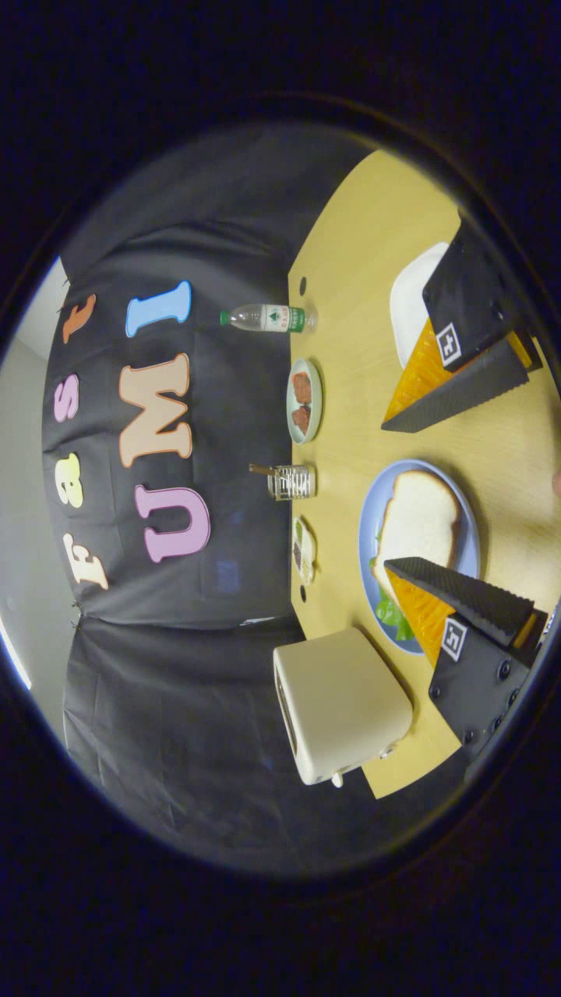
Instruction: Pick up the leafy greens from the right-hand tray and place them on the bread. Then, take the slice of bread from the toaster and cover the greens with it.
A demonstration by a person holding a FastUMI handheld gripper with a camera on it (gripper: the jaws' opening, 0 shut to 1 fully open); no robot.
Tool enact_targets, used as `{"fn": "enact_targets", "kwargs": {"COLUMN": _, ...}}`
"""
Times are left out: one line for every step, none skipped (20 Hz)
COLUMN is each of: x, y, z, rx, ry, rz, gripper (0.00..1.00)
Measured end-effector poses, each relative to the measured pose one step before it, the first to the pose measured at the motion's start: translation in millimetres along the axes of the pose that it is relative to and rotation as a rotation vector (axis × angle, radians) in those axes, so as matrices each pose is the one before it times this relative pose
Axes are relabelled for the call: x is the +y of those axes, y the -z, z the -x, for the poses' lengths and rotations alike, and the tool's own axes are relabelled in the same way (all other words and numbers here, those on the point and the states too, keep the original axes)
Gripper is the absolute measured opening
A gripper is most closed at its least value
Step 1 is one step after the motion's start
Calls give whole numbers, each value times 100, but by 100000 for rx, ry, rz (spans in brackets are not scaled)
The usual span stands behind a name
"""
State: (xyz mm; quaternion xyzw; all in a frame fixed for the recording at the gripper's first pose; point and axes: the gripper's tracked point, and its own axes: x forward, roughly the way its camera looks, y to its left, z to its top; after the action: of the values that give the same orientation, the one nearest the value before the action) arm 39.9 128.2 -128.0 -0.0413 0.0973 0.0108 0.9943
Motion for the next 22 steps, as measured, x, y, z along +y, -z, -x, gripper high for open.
{"fn": "enact_targets", "kwargs": {"x": -694, "y": -967, "z": 130, "rx": -1629, "ry": 1055, "rz": 1131, "gripper": 100}}
{"fn": "enact_targets", "kwargs": {"x": -502, "y": -1036, "z": 98, "rx": -1927, "ry": 954, "rz": 1592, "gripper": 100}}
{"fn": "enact_targets", "kwargs": {"x": -627, "y": -1211, "z": 159, "rx": -2037, "ry": 916, "rz": 1706, "gripper": 100}}
{"fn": "enact_targets", "kwargs": {"x": -499, "y": -1159, "z": 117, "rx": -2032, "ry": 641, "rz": 1692, "gripper": 100}}
{"fn": "enact_targets", "kwargs": {"x": -500, "y": -1325, "z": 59, "rx": -2096, "ry": 699, "rz": 1467, "gripper": 100}}
{"fn": "enact_targets", "kwargs": {"x": -530, "y": -1199, "z": -59, "rx": -2139, "ry": 489, "rz": 986, "gripper": 100}}
{"fn": "enact_targets", "kwargs": {"x": -397, "y": -1192, "z": -55, "rx": -1876, "ry": 377, "rz": 259, "gripper": 100}}
{"fn": "enact_targets", "kwargs": {"x": -417, "y": -848, "z": -76, "rx": -1639, "ry": 75, "rz": -89, "gripper": 100}}
{"fn": "enact_targets", "kwargs": {"x": -408, "y": -899, "z": -66, "rx": -1672, "ry": 286, "rz": -198, "gripper": 100}}
{"fn": "enact_targets", "kwargs": {"x": -549, "y": -926, "z": -108, "rx": -1618, "ry": 575, "rz": 265, "gripper": 100}}
{"fn": "enact_targets", "kwargs": {"x": -584, "y": -871, "z": -33, "rx": -1754, "ry": 646, "rz": 584, "gripper": 100}}
{"fn": "enact_targets", "kwargs": {"x": -425, "y": -852, "z": -191, "rx": -2093, "ry": 430, "rz": 369, "gripper": 100}}
{"fn": "enact_targets", "kwargs": {"x": -374, "y": -962, "z": -160, "rx": -2181, "ry": 28, "rz": -162, "gripper": 100}}
{"fn": "enact_targets", "kwargs": {"x": -54, "y": -851, "z": -68, "rx": -1934, "ry": -806, "rz": -761, "gripper": 100}}
{"fn": "enact_targets", "kwargs": {"x": 81, "y": -445, "z": -83, "rx": -828, "ry": -1233, "rz": -1155, "gripper": 100}}
{"fn": "enact_targets", "kwargs": {"x": -66, "y": -5, "z": 31, "rx": -764, "ry": -1272, "rz": -1204, "gripper": 100}}
{"fn": "enact_targets", "kwargs": {"x": 46, "y": -18, "z": 156, "rx": -1079, "ry": -1034, "rz": -1016, "gripper": 100}}
{"fn": "enact_targets", "kwargs": {"x": -281, "y": 293, "z": 334, "rx": -865, "ry": -509, "rz": -766, "gripper": 100}}
{"fn": "enact_targets", "kwargs": {"x": -242, "y": 462, "z": 329, "rx": -158, "ry": -8, "rz": -384, "gripper": 100}}
{"fn": "enact_targets", "kwargs": {"x": -458, "y": 600, "z": 369, "rx": 489, "ry": 770, "rz": -376, "gripper": 100}}
{"fn": "enact_targets", "kwargs": {"x": -449, "y": 484, "z": 343, "rx": 807, "ry": 1001, "rz": -493, "gripper": 100}}
{"fn": "enact_targets", "kwargs": {"x": -535, "y": 446, "z": 170, "rx": 548, "ry": 1368, "rz": -1060, "gripper": 100}}
